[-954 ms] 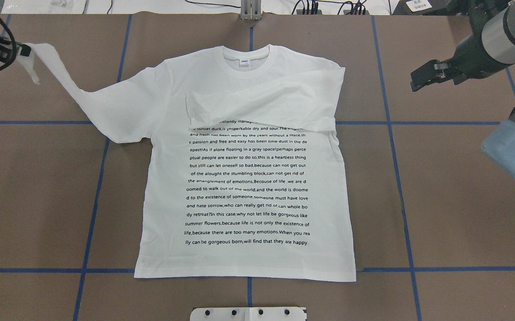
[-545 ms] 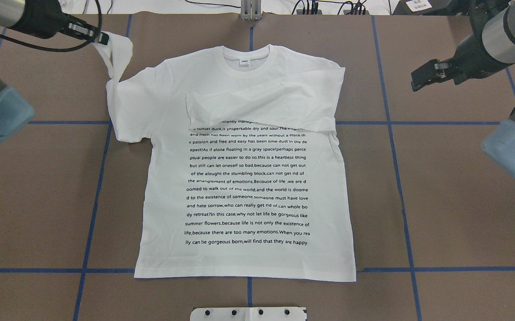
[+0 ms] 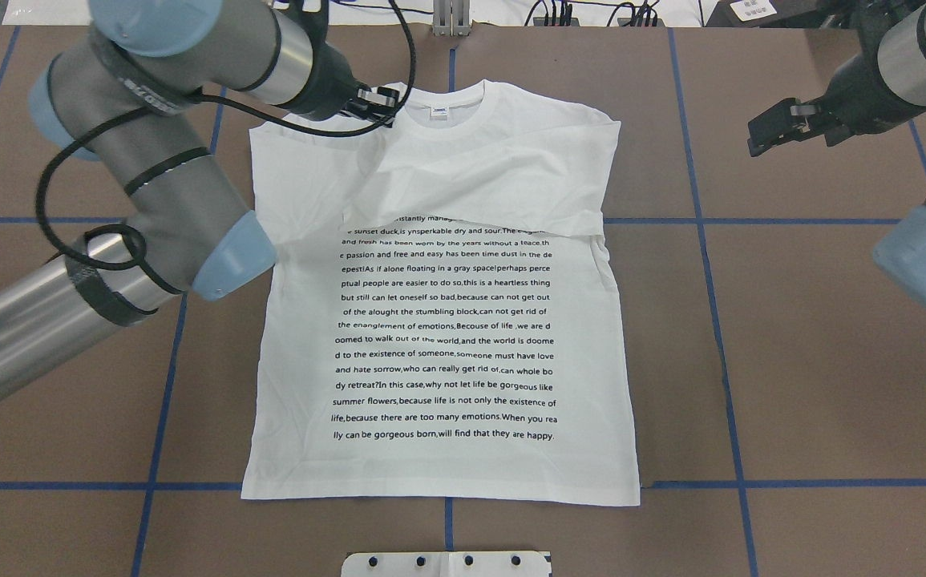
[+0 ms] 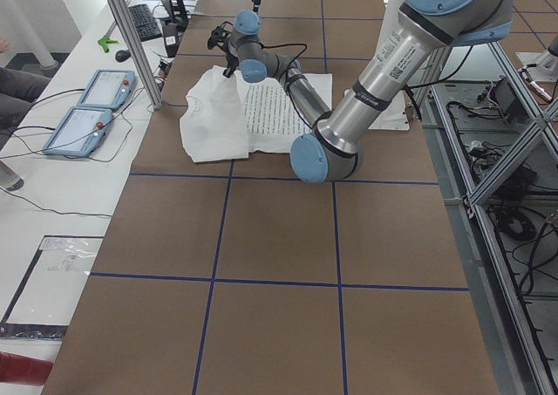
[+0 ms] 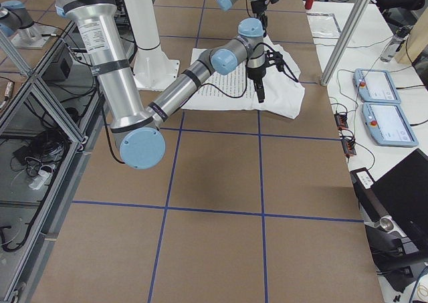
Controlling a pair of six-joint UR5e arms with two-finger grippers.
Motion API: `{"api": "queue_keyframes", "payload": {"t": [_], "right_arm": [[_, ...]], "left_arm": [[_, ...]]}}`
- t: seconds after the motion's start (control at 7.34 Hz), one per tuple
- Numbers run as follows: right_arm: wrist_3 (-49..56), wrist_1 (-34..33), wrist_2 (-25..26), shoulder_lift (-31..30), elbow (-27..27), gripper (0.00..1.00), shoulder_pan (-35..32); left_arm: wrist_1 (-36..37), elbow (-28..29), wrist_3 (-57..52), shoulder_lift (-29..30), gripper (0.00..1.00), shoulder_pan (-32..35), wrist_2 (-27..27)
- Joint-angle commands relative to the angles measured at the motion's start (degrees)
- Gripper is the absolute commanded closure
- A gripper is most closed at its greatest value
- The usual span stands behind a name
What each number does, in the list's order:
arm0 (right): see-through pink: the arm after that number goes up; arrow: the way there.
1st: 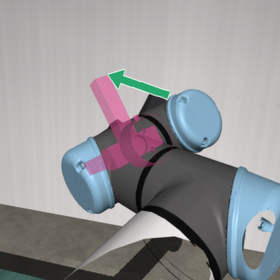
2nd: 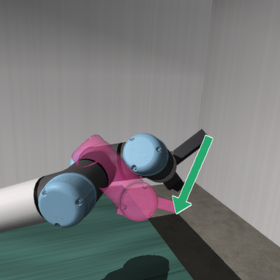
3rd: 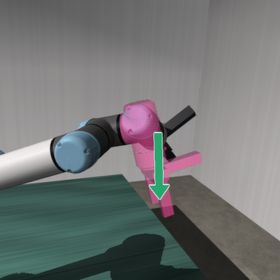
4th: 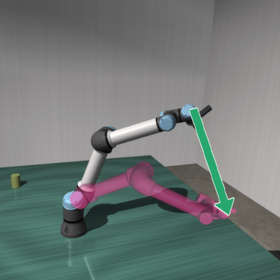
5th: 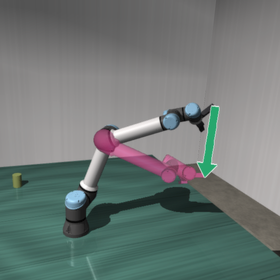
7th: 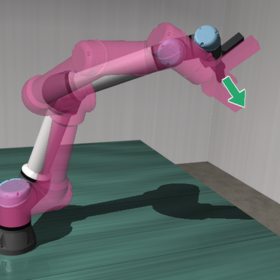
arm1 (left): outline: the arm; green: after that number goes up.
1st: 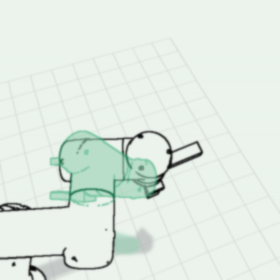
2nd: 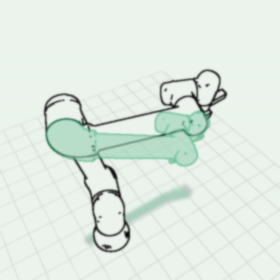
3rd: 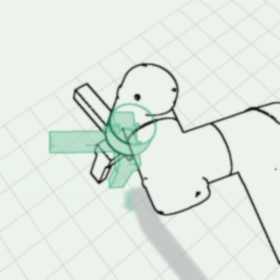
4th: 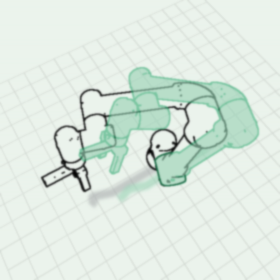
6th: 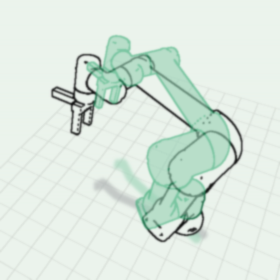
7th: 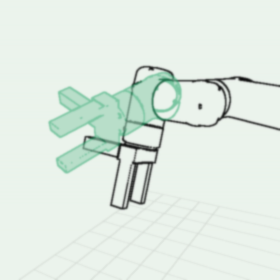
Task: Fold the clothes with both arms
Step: 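Lift and fold the held sleeve across the body toward the collar with the left gripper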
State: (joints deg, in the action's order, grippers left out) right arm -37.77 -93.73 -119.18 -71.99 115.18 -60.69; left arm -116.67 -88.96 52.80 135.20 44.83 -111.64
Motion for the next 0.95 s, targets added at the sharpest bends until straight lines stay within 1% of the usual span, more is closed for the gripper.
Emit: {"api": "queue_keyframes", "payload": {"t": [0.0,0.14,0.27,0.41,0.55,0.68,0.82], "right_arm": [[-0.8,0.0,0.0,0.0,-0.5,0.0,-0.3],[-1.3,0.1,0.1,0.0,-0.7,0.0,-0.2],[-1.4,0.2,0.2,0.0,-1.1,0.0,-0.2],[-1.4,0.3,0.2,0.1,-1.5,0.0,-0.2],[-1.4,0.4,0.2,0.2,-1.8,0.0,-0.2],[-1.5,0.4,0.2,0.4,-2.0,0.0,-0.2],[-1.8,0.5,0.2,1.1,-2.4,0.0,0.0]], "left_arm": [[-3.0,7.4,2.5,4.8,1.0,-4.6,4.7],[-4.5,8.5,2.5,4.8,1.0,-7.1,5.7],[-4.6,9.0,2.6,4.8,1.0,-9.9,9.2],[-4.9,10.2,2.7,5.7,1.0,-11.6,9.6],[-7.3,11.5,5.6,6.3,0.22,-14.1,9.7],[-10.7,12.3,8.0,6.0,0.0,-15.0,9.8],[-10.1,10.9,7.6,5.6,0.0,-14.9,9.7]]}}
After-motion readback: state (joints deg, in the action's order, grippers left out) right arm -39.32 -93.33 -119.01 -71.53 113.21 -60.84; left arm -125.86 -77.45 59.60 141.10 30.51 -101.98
